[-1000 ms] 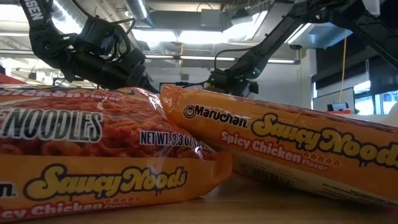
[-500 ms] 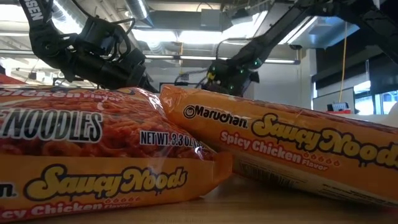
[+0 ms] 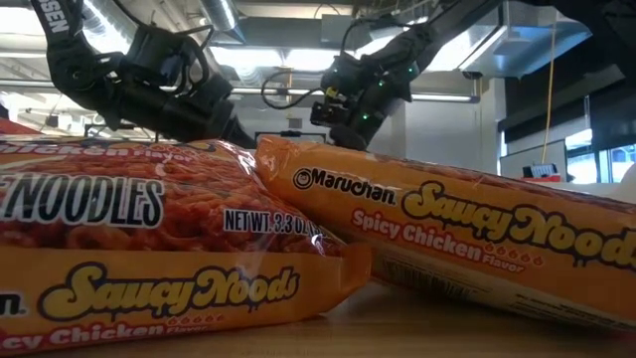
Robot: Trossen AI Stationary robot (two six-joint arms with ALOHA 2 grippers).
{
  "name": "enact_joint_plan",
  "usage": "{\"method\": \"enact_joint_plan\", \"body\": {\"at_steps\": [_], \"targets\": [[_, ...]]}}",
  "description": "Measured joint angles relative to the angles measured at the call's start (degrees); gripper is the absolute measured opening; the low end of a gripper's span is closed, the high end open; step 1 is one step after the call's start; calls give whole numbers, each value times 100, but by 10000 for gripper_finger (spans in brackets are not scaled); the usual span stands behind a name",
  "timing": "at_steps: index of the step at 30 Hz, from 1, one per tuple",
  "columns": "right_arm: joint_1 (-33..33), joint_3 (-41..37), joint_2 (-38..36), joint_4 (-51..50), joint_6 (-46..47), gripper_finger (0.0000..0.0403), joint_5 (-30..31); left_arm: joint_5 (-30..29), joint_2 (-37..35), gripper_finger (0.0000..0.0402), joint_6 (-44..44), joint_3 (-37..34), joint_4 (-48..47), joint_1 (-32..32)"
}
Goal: Sort Maruchan noodles
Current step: Put the middle top yellow noodle pack into the center white bin
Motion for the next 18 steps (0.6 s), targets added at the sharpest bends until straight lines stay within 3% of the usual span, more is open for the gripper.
{"method": "enact_joint_plan", "body": {"at_steps": [4, 11, 14, 18], "targets": [[102, 0, 0, 3, -146, 0, 138, 303, -1, 154, -29, 226, -470, 142], [108, 0, 0, 12, -270, 0, 144, 1129, -1, 211, 47, 1762, -3655, 645], [108, 0, 0, 53, -275, 0, 145, 1000, -1, 224, 249, 2392, -4714, 784], [106, 0, 0, 55, -293, 0, 142, 85, -3, 224, 358, 2834, -4910, 828]]}}
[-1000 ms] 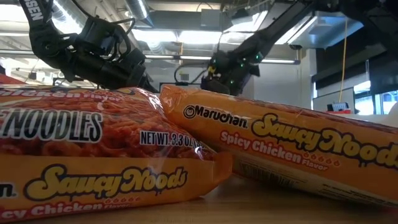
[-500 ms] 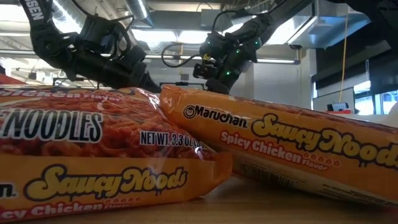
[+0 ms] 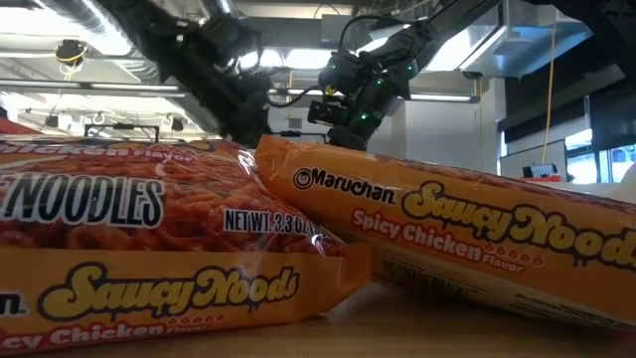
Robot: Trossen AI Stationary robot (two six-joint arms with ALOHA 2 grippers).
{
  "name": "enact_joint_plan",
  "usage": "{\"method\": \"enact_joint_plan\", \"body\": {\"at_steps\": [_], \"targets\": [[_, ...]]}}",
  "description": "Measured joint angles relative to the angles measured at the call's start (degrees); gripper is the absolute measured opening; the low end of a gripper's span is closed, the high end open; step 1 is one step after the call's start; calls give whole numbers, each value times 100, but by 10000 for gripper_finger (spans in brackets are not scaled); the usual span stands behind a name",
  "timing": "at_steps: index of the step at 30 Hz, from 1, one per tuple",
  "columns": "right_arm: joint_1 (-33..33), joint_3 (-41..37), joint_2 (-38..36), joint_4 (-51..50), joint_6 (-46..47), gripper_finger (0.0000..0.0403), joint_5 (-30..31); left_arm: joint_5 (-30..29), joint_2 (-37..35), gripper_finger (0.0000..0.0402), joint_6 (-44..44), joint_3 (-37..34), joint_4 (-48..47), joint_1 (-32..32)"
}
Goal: Sort Maruchan noodles
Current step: Put the middle top yellow noodle pack into the center white bin
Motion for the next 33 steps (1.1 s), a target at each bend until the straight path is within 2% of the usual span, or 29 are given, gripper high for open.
{"method": "enact_joint_plan", "body": {"at_steps": [2, 4, 10, 18, 22, 24, 33], "targets": [[0, 0, 0, 9, -28, 0, -6, -417, -2, 223, -124, 65, 7, -2], [0, 0, 0, 9, -85, 0, -12, -503, -2, 223, -63, 78, 12, -22], [0, 0, 0, 8, -147, 0, -14, 470, -2, 235, 230, 82, -2, 44], [0, 0, 0, 198, -157, 0, -15, 1301, 134, 293, 181, 88, -131, 794], [0, 0, 0, 197, -160, 0, -17, 2714, 339, 297, 151, 89, 56, 1022], [0, 0, 0, 205, -161, 0, -17, 3110, 498, 295, 129, 90, 305, 1043], [2, 1, 2, 306, -161, 0, -19, 3278, 1277, 293, 40, 263, 585, 1047]]}}
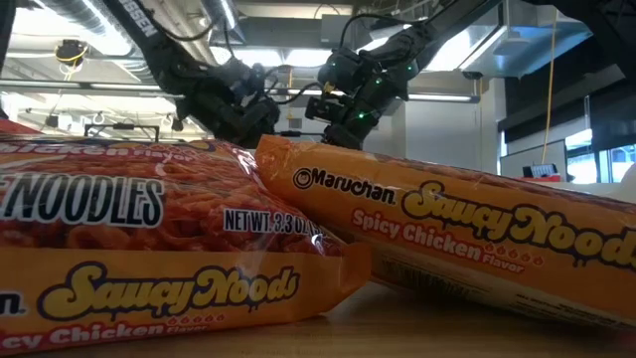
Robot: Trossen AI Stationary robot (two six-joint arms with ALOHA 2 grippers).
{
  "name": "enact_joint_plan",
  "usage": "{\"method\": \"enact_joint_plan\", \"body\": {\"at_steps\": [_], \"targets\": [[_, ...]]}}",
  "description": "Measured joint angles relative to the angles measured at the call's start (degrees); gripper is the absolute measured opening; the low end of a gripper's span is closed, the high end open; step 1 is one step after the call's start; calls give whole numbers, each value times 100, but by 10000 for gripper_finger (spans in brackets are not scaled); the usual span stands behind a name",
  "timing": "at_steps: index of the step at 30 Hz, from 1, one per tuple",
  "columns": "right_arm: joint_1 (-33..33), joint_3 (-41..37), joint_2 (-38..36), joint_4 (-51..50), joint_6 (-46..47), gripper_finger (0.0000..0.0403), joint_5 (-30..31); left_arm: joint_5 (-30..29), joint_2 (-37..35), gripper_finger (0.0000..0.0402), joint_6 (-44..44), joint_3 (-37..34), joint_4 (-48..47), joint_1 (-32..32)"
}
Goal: Sort Maruchan noodles
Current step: Put the middle top yellow noodle pack into the center white bin
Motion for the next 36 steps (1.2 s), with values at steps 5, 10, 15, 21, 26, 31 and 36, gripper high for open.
{"method": "enact_joint_plan", "body": {"at_steps": [5, 10, 15, 21, 26, 31, 36], "targets": [[0, 0, 0, 0, 0, 0, 0, 98, 378, 293, 54, 294, -131, -70], [0, 0, 0, -1, -84, 0, -3, 3, 655, 290, 384, 535, -733, -184], [-2, 1, 0, 0, -61, 0, -2, -191, 761, 259, 551, 601, -878, -203], [-2, 4, 0, 0, 166, 2, -107, -221, 714, 165, 611, 601, -862, -219], [0, 5, -73, -129, 193, 41, -62, -320, 708, 131, 710, 610, -838, -222], [-2, 8, -475, -760, 245, 121, 6, -626, 706, 131, 770, 767, -1083, -285], [0, 8, -1055, -1810, 250, 186, 46, -1189, 696, 131, 1064, 1165, -1831, -485]]}}
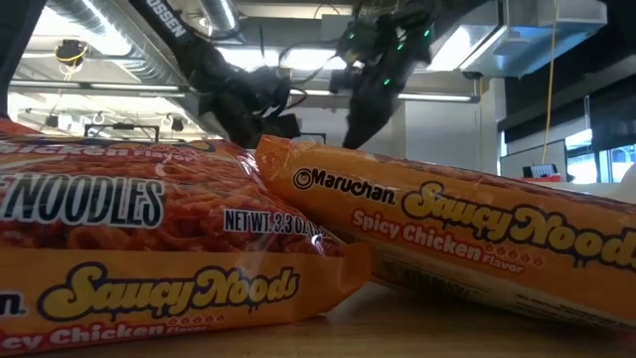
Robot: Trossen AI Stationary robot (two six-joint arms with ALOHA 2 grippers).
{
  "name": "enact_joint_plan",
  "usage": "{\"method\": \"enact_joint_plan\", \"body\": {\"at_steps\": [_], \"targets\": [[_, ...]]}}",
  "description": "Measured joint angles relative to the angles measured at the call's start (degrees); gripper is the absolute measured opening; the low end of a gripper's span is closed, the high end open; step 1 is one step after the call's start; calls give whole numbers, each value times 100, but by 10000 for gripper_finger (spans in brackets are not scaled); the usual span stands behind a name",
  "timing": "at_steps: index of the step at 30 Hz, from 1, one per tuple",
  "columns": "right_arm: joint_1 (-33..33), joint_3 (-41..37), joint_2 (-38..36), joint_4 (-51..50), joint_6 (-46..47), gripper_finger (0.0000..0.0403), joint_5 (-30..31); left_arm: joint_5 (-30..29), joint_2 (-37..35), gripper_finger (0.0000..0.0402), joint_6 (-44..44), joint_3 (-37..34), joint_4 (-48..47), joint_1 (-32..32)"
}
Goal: Sort Maruchan noodles
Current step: Put the middle top yellow noodle pack into the center white bin
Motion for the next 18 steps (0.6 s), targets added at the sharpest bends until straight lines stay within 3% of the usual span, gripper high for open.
{"method": "enact_joint_plan", "body": {"at_steps": [6, 12, 18], "targets": [[194, -416, -795, -754, 376, 203, 395, -805, -515, 131, 156, 228, -725, -334], [384, -1494, -1599, 77, 777, 194, 241, -925, -1391, 131, -28, 239, -957, -619], [765, -2499, -1950, 928, 1322, 183, 104, -885, -2032, 131, -324, 239, -1154, -1242]]}}
